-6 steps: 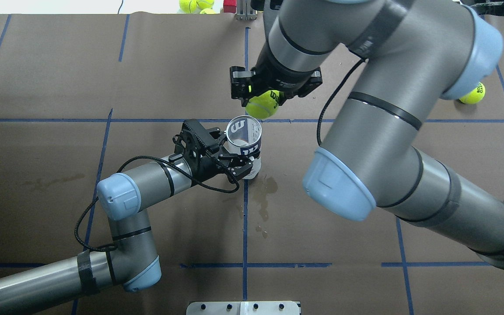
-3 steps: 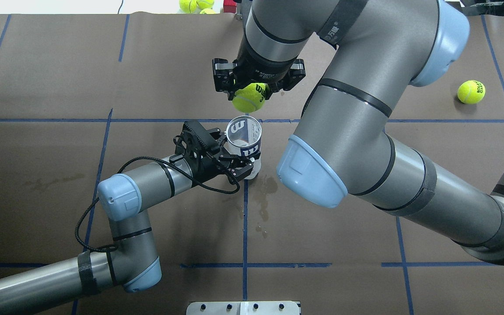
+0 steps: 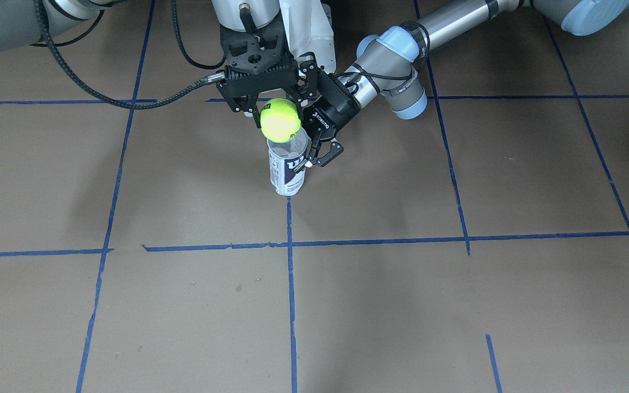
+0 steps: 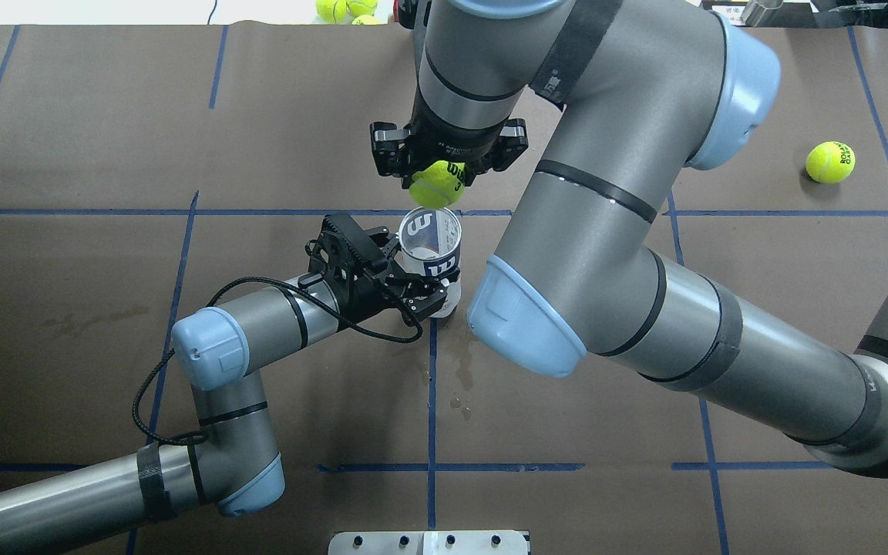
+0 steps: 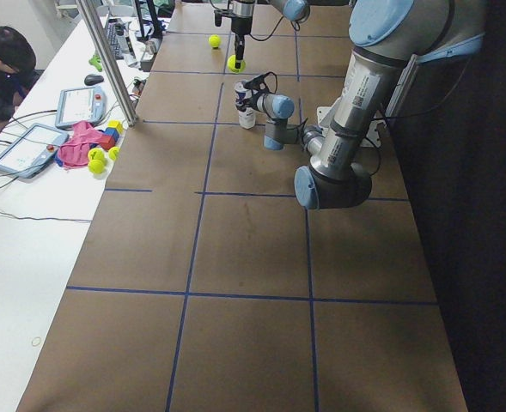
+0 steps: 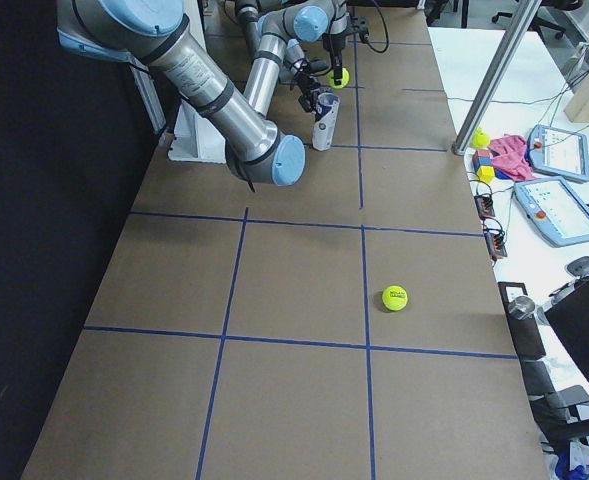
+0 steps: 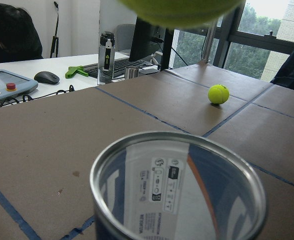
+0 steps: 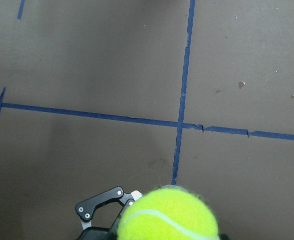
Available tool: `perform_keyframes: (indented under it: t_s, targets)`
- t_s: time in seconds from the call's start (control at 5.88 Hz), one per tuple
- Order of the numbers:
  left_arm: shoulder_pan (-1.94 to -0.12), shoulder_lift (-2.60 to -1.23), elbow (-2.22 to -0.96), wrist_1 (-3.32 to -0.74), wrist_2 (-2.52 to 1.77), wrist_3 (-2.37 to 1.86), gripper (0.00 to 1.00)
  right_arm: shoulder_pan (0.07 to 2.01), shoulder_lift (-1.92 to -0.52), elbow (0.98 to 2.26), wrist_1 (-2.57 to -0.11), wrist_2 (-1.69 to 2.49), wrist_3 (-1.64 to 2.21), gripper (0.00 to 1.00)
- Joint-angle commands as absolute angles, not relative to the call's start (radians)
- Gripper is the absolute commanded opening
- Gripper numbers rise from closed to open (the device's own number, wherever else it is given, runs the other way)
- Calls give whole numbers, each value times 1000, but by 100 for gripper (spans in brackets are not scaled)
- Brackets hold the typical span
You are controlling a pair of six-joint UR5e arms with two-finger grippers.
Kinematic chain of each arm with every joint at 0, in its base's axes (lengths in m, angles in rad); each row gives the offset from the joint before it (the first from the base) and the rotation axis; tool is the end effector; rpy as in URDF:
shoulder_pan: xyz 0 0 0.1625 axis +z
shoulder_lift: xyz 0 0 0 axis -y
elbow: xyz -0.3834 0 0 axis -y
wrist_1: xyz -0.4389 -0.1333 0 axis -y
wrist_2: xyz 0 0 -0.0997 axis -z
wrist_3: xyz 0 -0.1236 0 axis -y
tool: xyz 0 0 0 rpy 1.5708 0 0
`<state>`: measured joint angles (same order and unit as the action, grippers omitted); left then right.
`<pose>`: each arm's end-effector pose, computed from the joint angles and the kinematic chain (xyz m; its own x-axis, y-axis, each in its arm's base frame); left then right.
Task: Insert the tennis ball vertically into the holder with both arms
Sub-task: 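Carry the ball with the right gripper above the can's opening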
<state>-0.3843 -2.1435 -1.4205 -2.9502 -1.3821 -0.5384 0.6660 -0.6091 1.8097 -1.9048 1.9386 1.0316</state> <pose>0.5935 -0.4088 0.1799 0.3526 0.7670 -0.5360 0.4579 0.3581 0.8137 -0.4371 -0.4564 -0.0286 0.6222 -0.1204 0.7735 -0.0484 0.9803 0.1916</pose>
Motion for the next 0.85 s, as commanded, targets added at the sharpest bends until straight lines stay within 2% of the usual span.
perform_keyframes:
  t_s: [0.0,0.17,0.34,0.51,0.68]
  targets:
    - [-385,-2144,-1420,-2951,-1382,-538,76,638,-611,1809,-1904,1905,1032,56]
    - [-384,-2145,-1420,-2951,-1382,-538,76,637,-611,1810,-1904,1901,1032,71]
    - [-383,-2146,-1420,-2951,-1382,-538,76,635,-615,1813,-1904,1901,1032,78]
    - [-383,-2146,-1420,-2951,-1382,-538,76,634,-620,1815,-1904,1896,1032,91]
    - [-383,-2146,-1420,-2951,-1382,-538,76,624,-623,1816,-1904,1881,1032,95]
